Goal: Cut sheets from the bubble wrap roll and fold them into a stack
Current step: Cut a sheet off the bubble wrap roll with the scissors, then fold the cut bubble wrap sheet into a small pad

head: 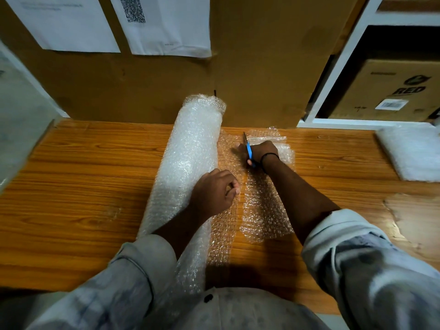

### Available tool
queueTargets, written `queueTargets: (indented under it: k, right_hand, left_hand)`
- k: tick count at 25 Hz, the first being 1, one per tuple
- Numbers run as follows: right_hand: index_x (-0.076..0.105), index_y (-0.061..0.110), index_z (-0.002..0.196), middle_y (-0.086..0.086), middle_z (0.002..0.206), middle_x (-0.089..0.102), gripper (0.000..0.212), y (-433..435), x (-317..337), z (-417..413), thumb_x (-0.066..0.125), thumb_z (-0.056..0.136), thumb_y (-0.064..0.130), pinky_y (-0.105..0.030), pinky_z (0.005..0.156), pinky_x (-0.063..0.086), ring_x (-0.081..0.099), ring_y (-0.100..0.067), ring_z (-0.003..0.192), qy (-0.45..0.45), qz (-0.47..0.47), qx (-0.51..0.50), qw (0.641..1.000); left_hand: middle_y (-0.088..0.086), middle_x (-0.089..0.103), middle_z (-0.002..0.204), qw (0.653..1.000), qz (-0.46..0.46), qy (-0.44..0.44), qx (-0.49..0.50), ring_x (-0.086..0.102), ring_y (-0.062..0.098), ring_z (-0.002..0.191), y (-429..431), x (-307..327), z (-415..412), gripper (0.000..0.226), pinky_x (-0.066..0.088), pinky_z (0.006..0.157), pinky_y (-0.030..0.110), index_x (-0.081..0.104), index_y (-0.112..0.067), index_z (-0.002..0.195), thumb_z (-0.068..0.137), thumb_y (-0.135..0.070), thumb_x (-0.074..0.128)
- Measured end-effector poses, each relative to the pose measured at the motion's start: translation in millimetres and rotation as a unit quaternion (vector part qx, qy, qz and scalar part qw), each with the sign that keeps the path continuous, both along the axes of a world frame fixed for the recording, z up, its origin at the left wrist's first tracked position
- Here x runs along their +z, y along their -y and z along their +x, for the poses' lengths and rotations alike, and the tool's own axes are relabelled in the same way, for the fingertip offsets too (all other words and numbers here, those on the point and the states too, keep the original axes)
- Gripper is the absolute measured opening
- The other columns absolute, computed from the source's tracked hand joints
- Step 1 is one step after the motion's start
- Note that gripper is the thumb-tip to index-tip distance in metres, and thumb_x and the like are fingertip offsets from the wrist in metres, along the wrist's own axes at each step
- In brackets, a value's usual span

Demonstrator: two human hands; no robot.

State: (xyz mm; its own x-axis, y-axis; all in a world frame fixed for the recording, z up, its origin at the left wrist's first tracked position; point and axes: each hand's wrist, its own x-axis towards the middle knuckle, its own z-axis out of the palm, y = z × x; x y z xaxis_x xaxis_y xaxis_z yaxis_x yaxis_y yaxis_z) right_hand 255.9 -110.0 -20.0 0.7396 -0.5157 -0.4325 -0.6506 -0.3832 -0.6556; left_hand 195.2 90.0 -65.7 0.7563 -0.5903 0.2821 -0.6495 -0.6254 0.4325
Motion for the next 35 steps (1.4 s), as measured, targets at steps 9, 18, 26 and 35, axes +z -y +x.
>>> queueTargets:
  k: [9,18,26,35]
  right_hand:
    - [0.073,0.001,0.092,-0.011,0.074,0.072,0.048,2.4,12.9,-49.5,0.088,0.078,0.045,-0.017,0.038,0.041,0.058,-0.009,0.039,0.094,0.214,-0.065,0.970]
    - [0.072,0.003,0.080,-0.016,0.074,0.073,0.046,12.4,16.8,-115.5,0.088,0.076,0.046,-0.027,0.050,0.052,0.066,-0.016,0.053,0.094,0.077,-0.022,0.992]
    - [0.064,0.003,0.105,-0.021,0.102,0.072,0.036,32.3,2.2,-187.7,0.083,0.084,0.026,-0.036,0.069,0.048,0.068,-0.036,0.094,0.098,-0.117,-0.051,0.987]
    - [0.058,0.001,0.119,-0.028,0.119,0.065,0.037,50.7,5.5,-256.5,0.069,0.094,0.026,-0.045,0.081,0.052,0.065,-0.046,0.110,-0.046,-0.273,-0.026,0.960]
  left_hand:
    - [-0.017,0.064,0.098,0.999,0.040,0.011,0.004,0.055,0.008,0.091,1.7,2.9,-4.7,0.004,0.044,0.080,0.031,0.063,-0.032,0.092,0.091,-0.037,0.064]
    - [-0.005,0.066,0.100,0.994,0.069,0.037,0.071,0.061,0.019,0.089,7.7,4.9,-11.8,0.013,0.037,0.073,0.031,0.065,-0.025,0.098,0.088,-0.033,0.061]
    - [-0.006,0.062,0.113,0.999,0.004,0.032,-0.014,0.054,0.019,0.107,21.4,1.6,-49.8,0.027,0.044,0.085,0.037,0.063,-0.027,0.111,0.084,-0.029,0.065]
    - [-0.018,0.066,0.124,0.994,0.066,0.021,-0.089,0.051,0.018,0.118,15.5,0.4,-80.1,0.025,0.039,0.096,0.039,0.075,-0.040,0.113,0.090,-0.046,0.068]
